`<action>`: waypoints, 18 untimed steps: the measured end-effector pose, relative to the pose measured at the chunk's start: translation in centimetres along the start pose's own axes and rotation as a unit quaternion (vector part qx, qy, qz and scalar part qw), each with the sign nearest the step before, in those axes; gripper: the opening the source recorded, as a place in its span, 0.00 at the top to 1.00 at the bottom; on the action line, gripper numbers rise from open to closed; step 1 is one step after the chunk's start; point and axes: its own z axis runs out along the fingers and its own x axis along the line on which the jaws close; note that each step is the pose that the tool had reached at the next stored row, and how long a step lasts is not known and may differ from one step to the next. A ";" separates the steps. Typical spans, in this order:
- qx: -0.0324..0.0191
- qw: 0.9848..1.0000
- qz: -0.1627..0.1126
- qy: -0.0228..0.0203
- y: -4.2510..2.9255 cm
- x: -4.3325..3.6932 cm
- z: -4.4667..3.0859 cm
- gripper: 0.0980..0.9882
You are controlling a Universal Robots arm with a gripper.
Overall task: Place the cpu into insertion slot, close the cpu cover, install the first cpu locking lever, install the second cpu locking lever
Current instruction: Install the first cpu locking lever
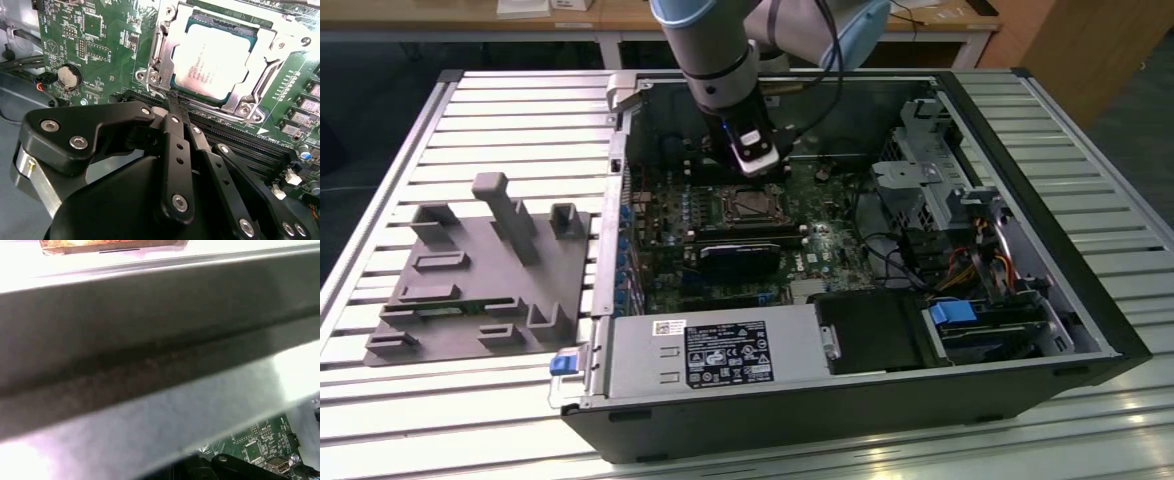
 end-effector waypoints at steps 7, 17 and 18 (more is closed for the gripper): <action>-0.004 1.000 0.001 0.001 -0.23 -0.17 0.02 1.00; -0.012 1.000 0.004 0.004 -0.33 -0.20 0.08 1.00; -0.012 1.000 0.004 0.004 -0.32 -0.21 0.04 1.00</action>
